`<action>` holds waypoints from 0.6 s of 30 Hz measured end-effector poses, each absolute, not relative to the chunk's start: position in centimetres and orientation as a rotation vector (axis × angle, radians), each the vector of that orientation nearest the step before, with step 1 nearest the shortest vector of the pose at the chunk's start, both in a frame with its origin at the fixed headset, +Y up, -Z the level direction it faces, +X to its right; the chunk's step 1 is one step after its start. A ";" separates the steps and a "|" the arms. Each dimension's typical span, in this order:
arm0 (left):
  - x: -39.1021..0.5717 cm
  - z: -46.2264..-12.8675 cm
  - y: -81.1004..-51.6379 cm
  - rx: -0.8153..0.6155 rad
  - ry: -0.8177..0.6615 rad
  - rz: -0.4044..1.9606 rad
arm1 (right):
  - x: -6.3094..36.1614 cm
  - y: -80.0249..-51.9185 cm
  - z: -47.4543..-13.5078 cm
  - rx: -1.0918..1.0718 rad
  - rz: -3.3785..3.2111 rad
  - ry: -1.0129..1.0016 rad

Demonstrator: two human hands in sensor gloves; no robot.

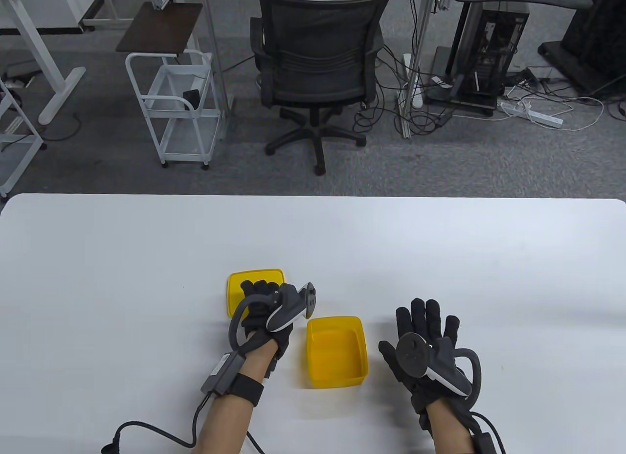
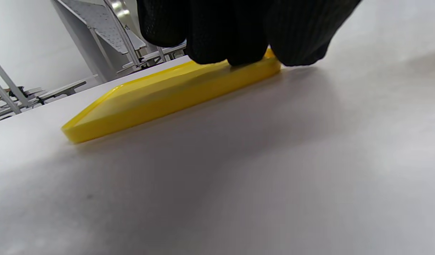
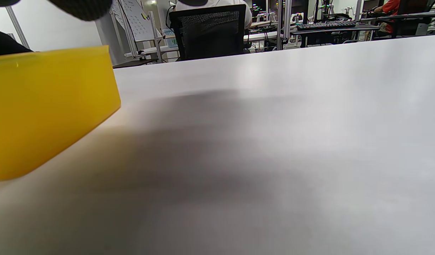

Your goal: Cover the plastic food container

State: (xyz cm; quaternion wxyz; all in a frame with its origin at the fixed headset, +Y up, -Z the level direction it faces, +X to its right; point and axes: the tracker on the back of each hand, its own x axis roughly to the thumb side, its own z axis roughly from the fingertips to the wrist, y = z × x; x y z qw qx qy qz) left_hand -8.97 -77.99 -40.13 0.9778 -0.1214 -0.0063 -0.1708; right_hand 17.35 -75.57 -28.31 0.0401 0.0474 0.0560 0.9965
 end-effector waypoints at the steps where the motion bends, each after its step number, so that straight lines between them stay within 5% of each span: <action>1: -8.8 -40.2 -78.0 -0.247 -0.018 -0.343 | 17.3 -75.6 -28.3 0.145 3.053 0.171; 11: -8.1 -40.1 -78.2 -0.164 -0.094 -0.468 | 17.4 -75.6 -28.3 0.148 3.035 0.150; 18: -9.2 -39.5 -75.0 -0.075 -0.062 -0.496 | 17.4 -75.6 -28.3 0.150 3.021 0.125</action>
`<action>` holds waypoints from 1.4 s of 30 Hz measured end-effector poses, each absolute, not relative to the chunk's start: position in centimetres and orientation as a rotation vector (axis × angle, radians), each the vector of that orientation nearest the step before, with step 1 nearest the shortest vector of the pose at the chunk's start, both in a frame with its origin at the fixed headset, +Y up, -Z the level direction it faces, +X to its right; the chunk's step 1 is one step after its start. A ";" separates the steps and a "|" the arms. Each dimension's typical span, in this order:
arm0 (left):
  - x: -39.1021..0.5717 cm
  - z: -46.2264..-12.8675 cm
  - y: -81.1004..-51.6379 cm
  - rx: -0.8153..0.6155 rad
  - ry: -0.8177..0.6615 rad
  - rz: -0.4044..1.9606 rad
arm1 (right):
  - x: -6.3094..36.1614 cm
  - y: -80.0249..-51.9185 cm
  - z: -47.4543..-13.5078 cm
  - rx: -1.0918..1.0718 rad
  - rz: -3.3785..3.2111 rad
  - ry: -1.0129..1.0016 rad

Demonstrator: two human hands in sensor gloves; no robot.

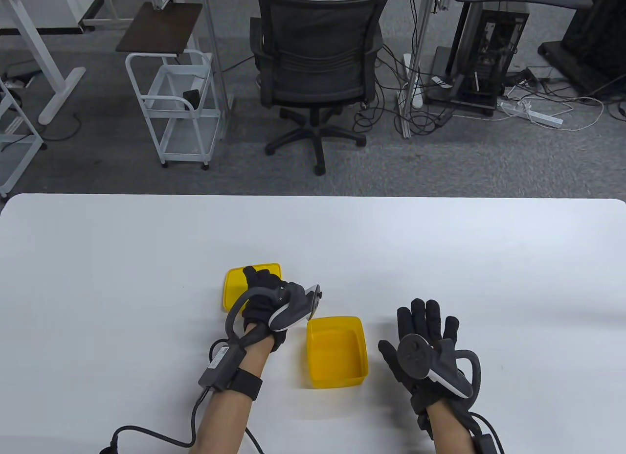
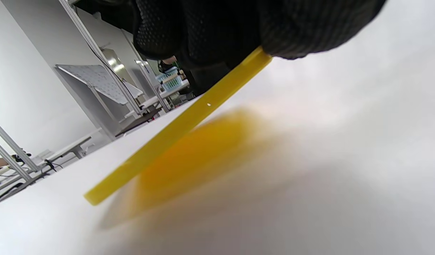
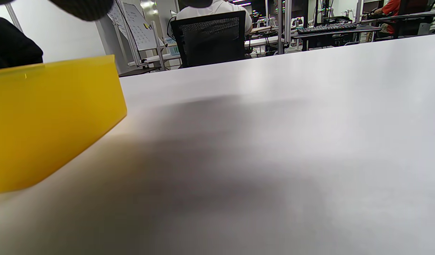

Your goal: Cover the plastic food container

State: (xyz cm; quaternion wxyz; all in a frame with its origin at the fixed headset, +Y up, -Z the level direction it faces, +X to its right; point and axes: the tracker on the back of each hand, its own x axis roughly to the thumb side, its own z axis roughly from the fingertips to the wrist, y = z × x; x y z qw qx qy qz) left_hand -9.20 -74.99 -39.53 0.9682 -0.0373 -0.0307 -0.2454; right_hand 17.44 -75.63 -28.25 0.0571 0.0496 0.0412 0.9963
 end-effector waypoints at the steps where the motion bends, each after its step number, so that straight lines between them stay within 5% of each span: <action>1: -9.4 -39.4 -74.6 -0.071 -0.050 -0.500 | 17.5 -75.6 -28.2 0.150 3.020 0.122; 6: -11.5 -38.2 -71.9 0.026 -0.004 -0.404 | 17.5 -75.6 -28.1 0.141 3.020 0.104; 11: -16.5 -35.5 -68.6 0.153 0.119 -0.025 | 17.2 -75.3 -27.8 0.154 3.001 0.073; 23: -26.8 -31.0 -68.4 0.041 0.100 0.984 | 16.0 -74.0 -27.7 0.178 2.946 -0.031; 31: -24.5 -31.5 -69.2 -0.161 -0.180 1.278 | 11.9 -70.7 -27.9 0.290 2.762 -0.267; 42: -20.5 -30.9 -68.9 -0.286 -0.364 1.280 | 10.4 -69.9 -26.9 0.369 2.563 -0.339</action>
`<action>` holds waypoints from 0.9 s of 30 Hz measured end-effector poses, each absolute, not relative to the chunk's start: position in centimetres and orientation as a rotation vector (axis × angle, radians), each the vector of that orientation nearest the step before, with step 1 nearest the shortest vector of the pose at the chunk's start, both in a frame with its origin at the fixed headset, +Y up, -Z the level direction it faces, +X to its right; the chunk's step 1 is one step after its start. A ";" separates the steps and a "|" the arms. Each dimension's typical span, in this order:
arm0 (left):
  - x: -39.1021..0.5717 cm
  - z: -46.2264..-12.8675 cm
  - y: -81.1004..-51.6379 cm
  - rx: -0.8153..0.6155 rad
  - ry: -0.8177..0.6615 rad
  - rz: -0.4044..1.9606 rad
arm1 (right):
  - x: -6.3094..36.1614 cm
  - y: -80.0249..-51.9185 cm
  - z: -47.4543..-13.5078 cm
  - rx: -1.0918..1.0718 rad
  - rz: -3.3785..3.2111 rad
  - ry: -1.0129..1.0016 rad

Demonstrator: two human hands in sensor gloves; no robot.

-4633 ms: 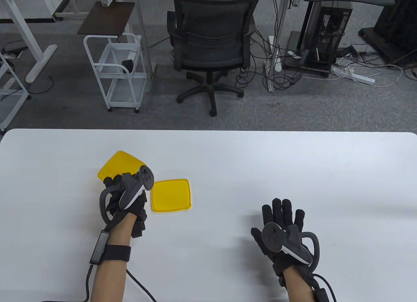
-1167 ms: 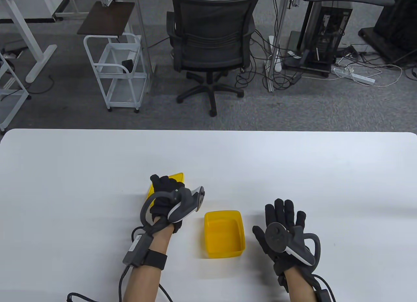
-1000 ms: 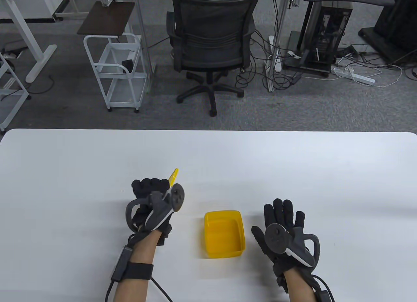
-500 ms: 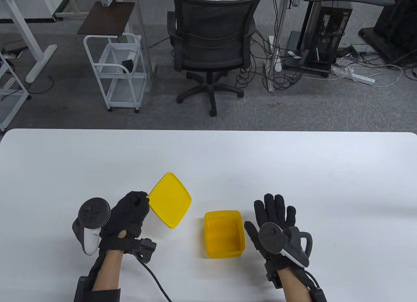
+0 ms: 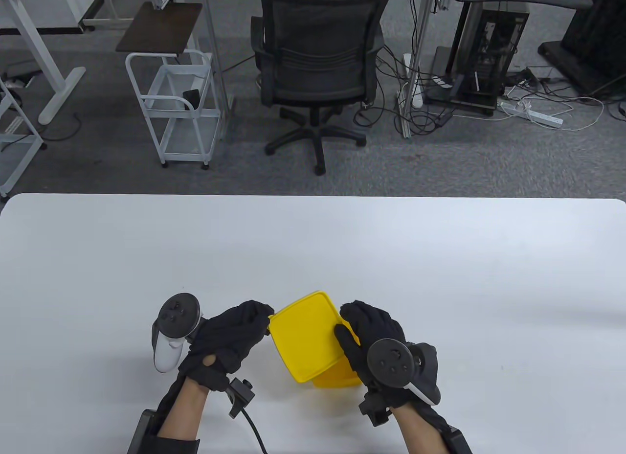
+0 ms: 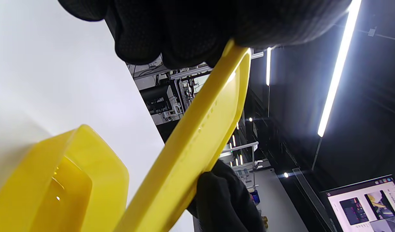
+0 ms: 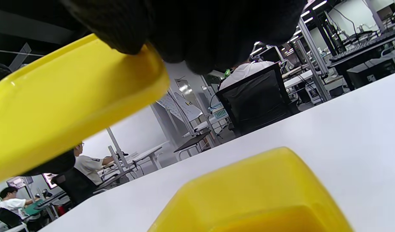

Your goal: Cover the plastic food container

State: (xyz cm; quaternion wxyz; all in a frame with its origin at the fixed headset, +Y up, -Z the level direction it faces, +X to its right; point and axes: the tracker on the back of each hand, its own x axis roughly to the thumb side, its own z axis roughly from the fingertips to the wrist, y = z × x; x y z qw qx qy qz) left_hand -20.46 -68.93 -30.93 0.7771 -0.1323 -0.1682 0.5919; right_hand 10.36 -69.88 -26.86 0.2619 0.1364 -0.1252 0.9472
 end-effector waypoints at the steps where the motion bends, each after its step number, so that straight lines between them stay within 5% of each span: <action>1: -20.3 -30.9 -69.0 -0.291 -0.366 1.273 | 10.5 -70.0 -26.8 0.368 2.541 -0.334; 7: -19.5 -30.3 -68.2 -0.227 -0.338 1.104 | 11.1 -70.1 -26.8 0.386 2.540 -0.321; 12: -18.6 -28.2 -66.6 -0.080 -0.325 0.652 | 12.2 -70.0 -26.8 0.228 2.492 -0.281; 17: -17.2 -27.0 -67.3 -0.140 -0.267 0.246 | 12.7 -70.2 -26.9 0.092 2.536 -0.203; 27: -17.0 -28.2 -72.1 -0.329 -0.215 0.096 | 12.0 -72.8 -28.2 -0.112 2.604 0.042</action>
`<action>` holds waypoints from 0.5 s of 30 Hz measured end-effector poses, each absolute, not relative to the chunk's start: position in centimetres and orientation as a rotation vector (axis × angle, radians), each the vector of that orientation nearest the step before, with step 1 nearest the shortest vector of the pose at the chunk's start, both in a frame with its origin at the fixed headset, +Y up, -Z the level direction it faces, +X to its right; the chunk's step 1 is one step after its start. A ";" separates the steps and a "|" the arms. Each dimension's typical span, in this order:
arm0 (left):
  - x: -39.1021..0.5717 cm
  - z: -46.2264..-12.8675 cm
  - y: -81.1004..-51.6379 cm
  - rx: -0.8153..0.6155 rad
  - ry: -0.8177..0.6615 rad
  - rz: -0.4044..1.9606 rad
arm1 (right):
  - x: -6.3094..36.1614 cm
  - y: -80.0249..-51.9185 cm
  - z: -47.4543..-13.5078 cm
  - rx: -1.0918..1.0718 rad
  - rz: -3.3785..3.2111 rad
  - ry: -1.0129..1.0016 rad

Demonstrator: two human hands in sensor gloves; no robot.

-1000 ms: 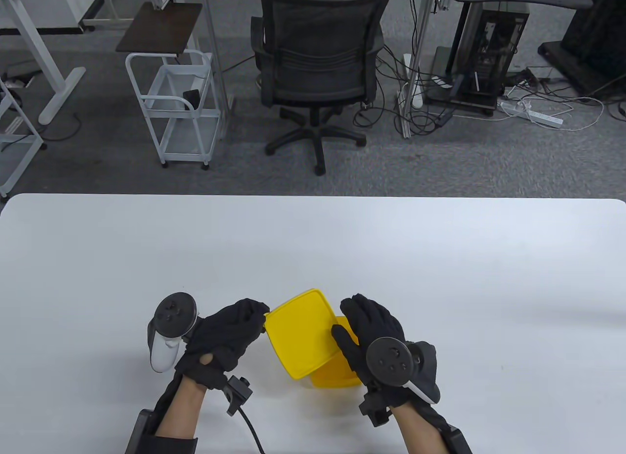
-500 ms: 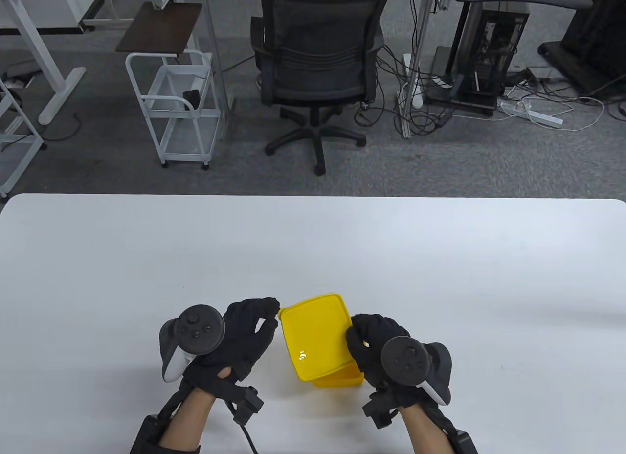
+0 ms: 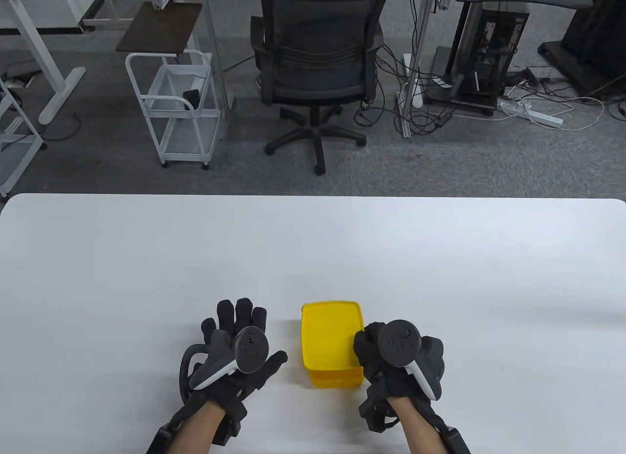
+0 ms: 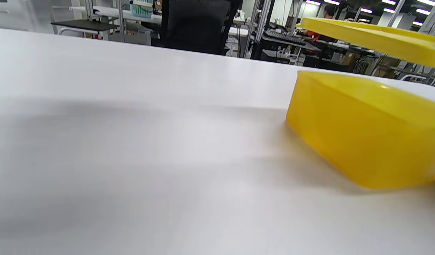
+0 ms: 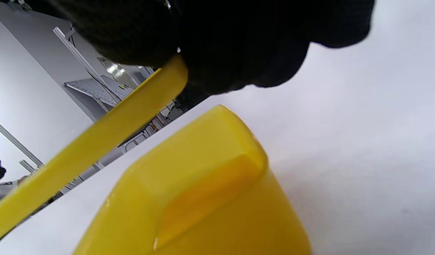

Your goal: Cover the plastic food container

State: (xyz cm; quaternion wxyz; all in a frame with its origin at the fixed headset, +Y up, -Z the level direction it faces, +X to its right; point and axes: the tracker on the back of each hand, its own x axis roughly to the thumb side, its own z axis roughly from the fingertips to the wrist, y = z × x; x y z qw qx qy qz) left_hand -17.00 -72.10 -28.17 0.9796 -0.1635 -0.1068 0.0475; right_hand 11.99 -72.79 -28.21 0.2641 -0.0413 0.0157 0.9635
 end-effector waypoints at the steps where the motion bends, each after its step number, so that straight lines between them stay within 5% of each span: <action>1: -17.0 -28.3 -72.4 -0.340 -0.215 0.092 | 11.8 -73.0 -28.3 -0.116 2.640 0.064; 15: -16.2 -28.5 -73.3 -0.367 -0.240 0.039 | 10.6 -73.9 -27.9 -0.174 2.882 0.099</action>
